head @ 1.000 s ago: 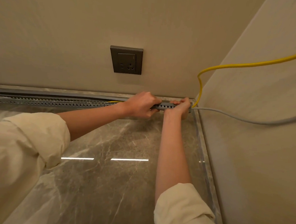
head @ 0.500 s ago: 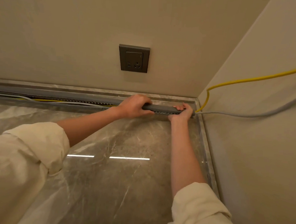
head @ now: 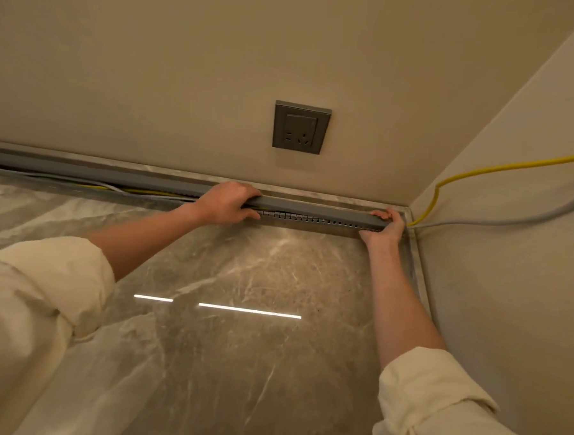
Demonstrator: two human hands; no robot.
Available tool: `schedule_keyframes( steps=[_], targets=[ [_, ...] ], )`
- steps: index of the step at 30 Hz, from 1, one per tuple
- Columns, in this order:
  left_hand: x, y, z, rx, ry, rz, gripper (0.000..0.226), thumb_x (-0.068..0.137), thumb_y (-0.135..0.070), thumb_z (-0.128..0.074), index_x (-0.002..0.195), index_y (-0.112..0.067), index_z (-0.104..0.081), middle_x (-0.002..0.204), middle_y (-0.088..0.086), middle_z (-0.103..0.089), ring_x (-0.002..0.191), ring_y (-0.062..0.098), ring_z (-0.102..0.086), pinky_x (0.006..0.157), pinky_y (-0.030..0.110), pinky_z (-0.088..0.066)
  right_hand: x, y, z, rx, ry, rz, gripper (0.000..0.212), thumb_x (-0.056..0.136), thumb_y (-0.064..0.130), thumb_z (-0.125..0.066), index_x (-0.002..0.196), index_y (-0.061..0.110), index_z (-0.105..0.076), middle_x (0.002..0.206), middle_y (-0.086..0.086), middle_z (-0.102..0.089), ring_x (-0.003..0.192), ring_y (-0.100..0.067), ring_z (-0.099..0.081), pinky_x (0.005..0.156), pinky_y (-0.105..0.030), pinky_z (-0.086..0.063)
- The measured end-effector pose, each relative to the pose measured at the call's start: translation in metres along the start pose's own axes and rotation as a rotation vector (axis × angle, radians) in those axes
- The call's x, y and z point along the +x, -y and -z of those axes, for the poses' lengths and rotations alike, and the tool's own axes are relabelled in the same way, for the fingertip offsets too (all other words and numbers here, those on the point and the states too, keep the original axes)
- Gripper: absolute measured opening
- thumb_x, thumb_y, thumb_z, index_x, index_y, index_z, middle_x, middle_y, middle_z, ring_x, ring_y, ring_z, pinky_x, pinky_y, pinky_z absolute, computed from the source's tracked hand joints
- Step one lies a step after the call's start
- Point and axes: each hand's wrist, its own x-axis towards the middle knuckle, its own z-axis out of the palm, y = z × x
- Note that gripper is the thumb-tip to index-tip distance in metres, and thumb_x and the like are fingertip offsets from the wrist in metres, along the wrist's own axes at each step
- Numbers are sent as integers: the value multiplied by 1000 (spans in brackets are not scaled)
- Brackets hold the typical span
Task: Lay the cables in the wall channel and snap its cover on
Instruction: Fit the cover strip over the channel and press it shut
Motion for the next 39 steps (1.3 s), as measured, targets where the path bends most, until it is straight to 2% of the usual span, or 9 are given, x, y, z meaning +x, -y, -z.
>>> schedule_keyframes(
  steps=[3,5,8,11,15,18,21,28,39],
  targets=[
    [3,-1,-5,16,-59,11,35,84,-31,-65,109,-7,-60,98,14,-66,90,32,-60,73,38,-46,-2,2,-7,-126,-81,-6,13,92,15,-50,94,27,-52,95,7,-63,84,-6,-60,73,-16,-52],
    [6,-3,-8,36,-79,21,34,84,-30,-64,109,-7,-60,98,14,-65,91,33,-60,73,38,-46,-8,-5,-16,-344,-224,68,34,90,23,-55,123,14,-50,128,-6,-54,115,-21,-54,94,-32,-47],
    [11,-6,-11,49,-112,7,31,85,-28,-63,107,-6,-61,97,15,-66,91,34,-60,74,40,-47,-26,-34,-33,-770,-477,318,53,88,21,-57,129,-5,-37,137,-24,-37,127,-37,-38,100,-40,-36],
    [16,-9,-15,68,-124,-13,28,86,-28,-61,104,-6,-60,97,15,-66,91,35,-60,74,41,-48,-51,-80,-37,-1066,-202,773,56,78,3,-64,129,4,-40,134,-19,-38,124,-33,-37,98,-32,-32],
    [13,-7,-26,79,-117,-47,33,87,-28,-60,110,-4,-58,105,16,-64,96,34,-59,82,42,-48,-43,-107,-40,-1678,309,1059,63,79,-2,-62,136,11,-39,140,-10,-40,131,-25,-35,109,-34,-26],
    [6,-5,-36,52,-130,-81,34,90,-26,-57,115,-3,-55,108,17,-63,99,34,-57,86,42,-45,-33,-113,-43,-1875,507,1036,54,86,2,-57,137,12,-41,139,-8,-46,132,-22,-37,113,-34,-20],
    [5,-4,-38,38,-130,-87,36,92,-26,-55,120,-3,-53,113,17,-62,102,33,-57,89,40,-42,-28,-112,-46,-1951,558,1027,46,87,9,-61,131,11,-50,128,-9,-56,122,-26,-48,109,-35,-28],
    [-9,23,-18,-30,-80,-99,43,87,-27,-62,120,-1,-54,110,19,-62,103,34,-57,89,41,-44,-33,-110,-60,-2053,470,976,32,82,12,-69,113,6,-65,110,-16,-62,104,-32,-56,93,-39,-43],
    [-131,185,47,181,-100,69,42,85,-18,-66,118,5,-56,110,26,-63,99,39,-60,84,45,-50,-49,-111,-81,-2135,320,750,24,83,4,-68,107,3,-67,109,-17,-62,102,-34,-60,87,-40,-49]
  ],
)
